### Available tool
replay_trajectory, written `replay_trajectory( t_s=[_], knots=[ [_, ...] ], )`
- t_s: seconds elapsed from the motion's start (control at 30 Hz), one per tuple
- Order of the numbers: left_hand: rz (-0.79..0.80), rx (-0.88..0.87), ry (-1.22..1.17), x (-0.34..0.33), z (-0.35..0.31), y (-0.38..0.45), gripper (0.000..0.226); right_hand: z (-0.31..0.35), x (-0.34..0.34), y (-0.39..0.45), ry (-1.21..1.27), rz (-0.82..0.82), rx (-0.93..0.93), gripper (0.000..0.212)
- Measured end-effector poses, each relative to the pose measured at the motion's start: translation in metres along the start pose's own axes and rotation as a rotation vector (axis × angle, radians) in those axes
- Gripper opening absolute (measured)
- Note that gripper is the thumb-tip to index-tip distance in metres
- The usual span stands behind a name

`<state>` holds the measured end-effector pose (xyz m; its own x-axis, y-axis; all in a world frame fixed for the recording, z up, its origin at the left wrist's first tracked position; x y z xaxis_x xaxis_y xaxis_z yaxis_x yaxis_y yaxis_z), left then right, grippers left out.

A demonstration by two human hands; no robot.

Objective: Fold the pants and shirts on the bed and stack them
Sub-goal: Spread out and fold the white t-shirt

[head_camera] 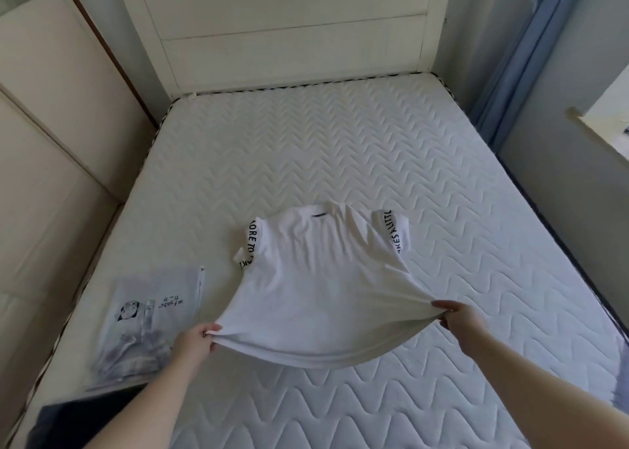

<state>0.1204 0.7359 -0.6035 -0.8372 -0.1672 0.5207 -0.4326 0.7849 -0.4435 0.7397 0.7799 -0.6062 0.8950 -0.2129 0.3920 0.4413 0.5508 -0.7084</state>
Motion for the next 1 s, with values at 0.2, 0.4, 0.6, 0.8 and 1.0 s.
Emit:
replay_trajectory(
  t_s=[0.2,0.4,0.6,0.8,1.0],
  knots=[
    [0.048,0.033,0.070,-0.021,0.070,-0.046,0.021,-0.073,-0.013,-0.017,-0.062,0.024,-0.025,0.012],
    [0.022,0.006,0.021,-0.033,0.102,-0.078,0.017,-0.121,-0.005,-0.037,-0.143,-0.106,0.036,0.013],
    [-0.130,0.016,0.137,-0.019,0.134,-0.110,0.018,-0.186,-0.001,-0.048,-0.116,-0.164,-0.023,0.022],
    [-0.164,0.051,0.226,-0.011,0.172,-0.130,0.017,-0.238,0.015,-0.058,-0.161,-0.219,-0.067,0.026],
    [-0.118,0.054,0.191,-0.010,0.211,-0.154,0.007,-0.278,0.024,-0.074,-0.118,-0.249,-0.125,0.031]
  ],
)
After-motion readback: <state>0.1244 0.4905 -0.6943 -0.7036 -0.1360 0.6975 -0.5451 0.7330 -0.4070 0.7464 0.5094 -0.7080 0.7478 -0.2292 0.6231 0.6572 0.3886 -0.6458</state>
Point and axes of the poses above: each hand's wrist, its own y-axis towards the middle knuckle, its own x-axis out of the back of the hand, z = x × y, the point moved 10 cm from there along y, towards the middle knuckle, and after that the axes turned 9 degrees about -x, right-handed, at the moved point
